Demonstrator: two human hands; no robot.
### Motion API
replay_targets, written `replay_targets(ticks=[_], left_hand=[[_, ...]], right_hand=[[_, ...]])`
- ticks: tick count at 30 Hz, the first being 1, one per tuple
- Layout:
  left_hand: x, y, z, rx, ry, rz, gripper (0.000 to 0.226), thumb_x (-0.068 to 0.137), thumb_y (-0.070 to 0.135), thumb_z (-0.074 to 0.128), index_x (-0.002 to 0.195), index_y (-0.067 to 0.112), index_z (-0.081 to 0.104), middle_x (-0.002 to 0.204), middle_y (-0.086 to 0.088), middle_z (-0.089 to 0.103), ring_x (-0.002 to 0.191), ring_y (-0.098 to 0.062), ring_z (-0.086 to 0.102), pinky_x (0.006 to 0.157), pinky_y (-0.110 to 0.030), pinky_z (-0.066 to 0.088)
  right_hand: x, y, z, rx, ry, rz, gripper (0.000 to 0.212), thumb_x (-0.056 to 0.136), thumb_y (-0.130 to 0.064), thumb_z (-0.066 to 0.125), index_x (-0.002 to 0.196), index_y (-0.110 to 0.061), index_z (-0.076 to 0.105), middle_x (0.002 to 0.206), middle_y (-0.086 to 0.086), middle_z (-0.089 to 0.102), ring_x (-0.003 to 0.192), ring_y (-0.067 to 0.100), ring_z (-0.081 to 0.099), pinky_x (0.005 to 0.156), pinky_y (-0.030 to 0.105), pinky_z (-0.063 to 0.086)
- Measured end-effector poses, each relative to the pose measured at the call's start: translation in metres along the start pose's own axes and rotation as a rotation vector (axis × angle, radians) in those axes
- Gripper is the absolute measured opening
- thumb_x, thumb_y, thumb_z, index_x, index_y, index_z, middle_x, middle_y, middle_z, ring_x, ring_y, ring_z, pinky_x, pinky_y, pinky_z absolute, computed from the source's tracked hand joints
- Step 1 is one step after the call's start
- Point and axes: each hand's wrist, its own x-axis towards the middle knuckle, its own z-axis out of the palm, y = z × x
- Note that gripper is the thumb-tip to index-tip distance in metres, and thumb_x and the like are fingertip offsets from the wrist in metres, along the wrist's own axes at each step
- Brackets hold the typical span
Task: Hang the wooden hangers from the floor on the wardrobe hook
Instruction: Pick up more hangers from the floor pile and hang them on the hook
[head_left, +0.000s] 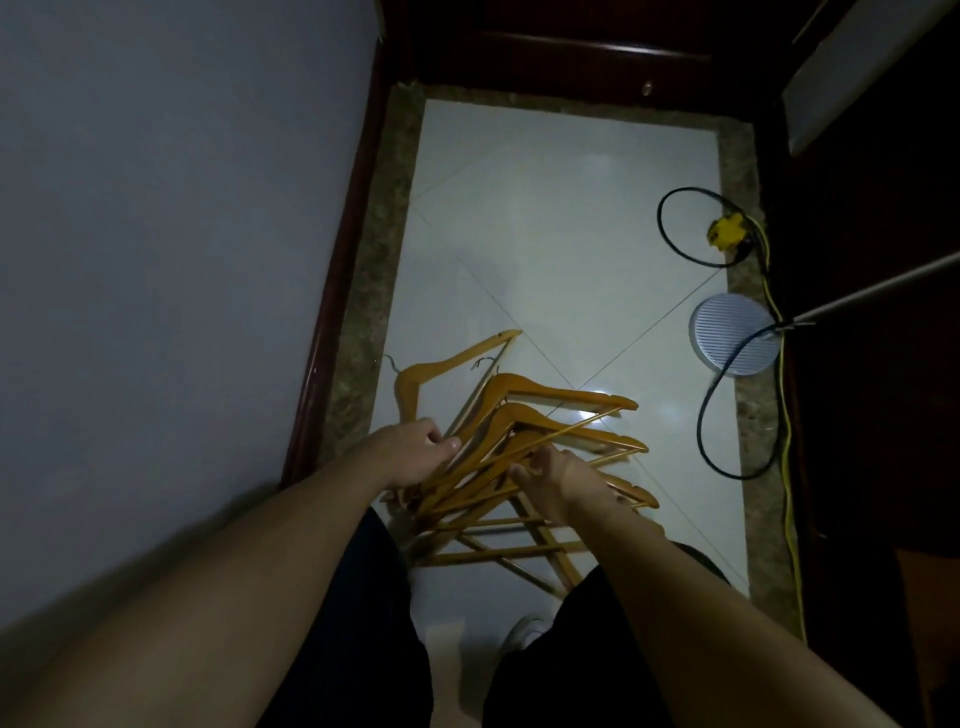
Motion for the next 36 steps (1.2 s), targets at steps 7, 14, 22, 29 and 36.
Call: replay_targets(ticks=[7, 14, 22, 29, 36], left_hand=[[0.053, -0.018, 0.011, -0.026, 0.070, -0.004, 0.055, 0.094, 0.063, 0.039, 0.133, 0.025, 0.050, 0.134, -0.008, 0.057, 0.116, -0.025, 0.055, 0.098, -0.046, 0.048], [0.065, -0.026, 0.033, -0.079, 0.032, -0.049, 0.056, 0.093, 0.065, 0.040, 0.132, 0.028, 0.050, 0.139, -0.009, 0.054, 0.118, -0.027, 0.054, 0.096, -0.044, 0.048], [0.080, -0.022, 0.035, -0.179, 0.057, -0.028, 0.045, 0.096, 0.059, 0.040, 0.127, 0.029, 0.053, 0.140, -0.005, 0.053, 0.121, -0.025, 0.052, 0.098, -0.043, 0.046], [0.117, -0.028, 0.039, -0.246, 0.068, -0.041, 0.038, 0.097, 0.057, 0.040, 0.120, 0.031, 0.053, 0.137, -0.004, 0.053, 0.120, -0.022, 0.051, 0.093, -0.038, 0.044], [0.171, -0.036, 0.052, -0.335, 0.078, -0.073, 0.033, 0.099, 0.054, 0.039, 0.115, 0.028, 0.051, 0.115, 0.003, 0.051, 0.105, -0.015, 0.046, 0.086, -0.035, 0.038]], right_hand=[[0.050, 0.014, 0.019, 0.039, 0.033, 0.015, 0.045, 0.098, -0.056, 0.047, 0.126, -0.022, 0.053, 0.117, 0.003, 0.064, 0.106, 0.020, 0.062, 0.090, 0.038, 0.052], [0.056, 0.030, 0.038, 0.081, 0.031, 0.016, 0.055, 0.092, -0.062, 0.048, 0.133, -0.027, 0.051, 0.131, 0.003, 0.061, 0.118, 0.025, 0.059, 0.097, 0.046, 0.051], [0.077, 0.023, 0.037, 0.092, 0.031, -0.018, 0.048, 0.097, -0.054, 0.050, 0.132, -0.020, 0.051, 0.122, 0.005, 0.062, 0.105, 0.019, 0.060, 0.086, 0.034, 0.051], [0.120, 0.022, 0.042, 0.116, 0.045, -0.009, 0.050, 0.097, -0.052, 0.053, 0.137, -0.021, 0.049, 0.134, 0.007, 0.057, 0.117, 0.024, 0.058, 0.098, 0.045, 0.051], [0.185, 0.022, 0.061, 0.061, 0.094, 0.052, 0.053, 0.093, -0.057, 0.054, 0.135, -0.024, 0.048, 0.130, 0.007, 0.055, 0.112, 0.026, 0.060, 0.092, 0.046, 0.055]])
